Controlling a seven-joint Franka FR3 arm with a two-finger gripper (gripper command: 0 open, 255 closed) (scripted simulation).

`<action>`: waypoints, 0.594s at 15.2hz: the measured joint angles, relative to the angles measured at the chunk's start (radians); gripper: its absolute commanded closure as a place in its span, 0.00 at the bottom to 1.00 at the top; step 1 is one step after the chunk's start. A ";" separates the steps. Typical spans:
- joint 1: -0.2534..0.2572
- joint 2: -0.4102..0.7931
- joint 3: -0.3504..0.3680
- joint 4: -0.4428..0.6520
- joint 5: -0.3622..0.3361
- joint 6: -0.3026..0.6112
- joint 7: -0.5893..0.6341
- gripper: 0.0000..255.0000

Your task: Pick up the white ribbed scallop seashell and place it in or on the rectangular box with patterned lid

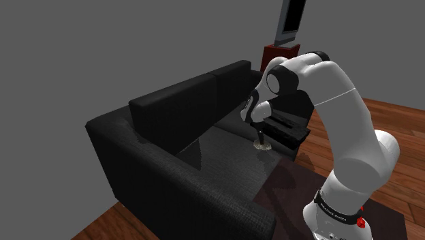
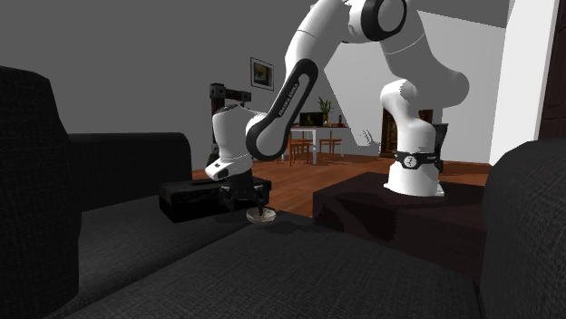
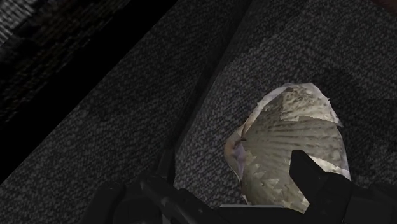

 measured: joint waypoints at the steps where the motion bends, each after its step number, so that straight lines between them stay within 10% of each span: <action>1: -0.001 0.001 0.000 0.001 0.000 0.001 -0.001 0.00; 5: -0.002 0.003 0.001 0.001 0.001 0.002 -0.001 0.00; 6: -0.002 0.003 0.001 0.001 0.001 0.002 -0.001 1.00; 9: -0.002 0.003 0.001 0.001 0.001 0.002 -0.001 1.00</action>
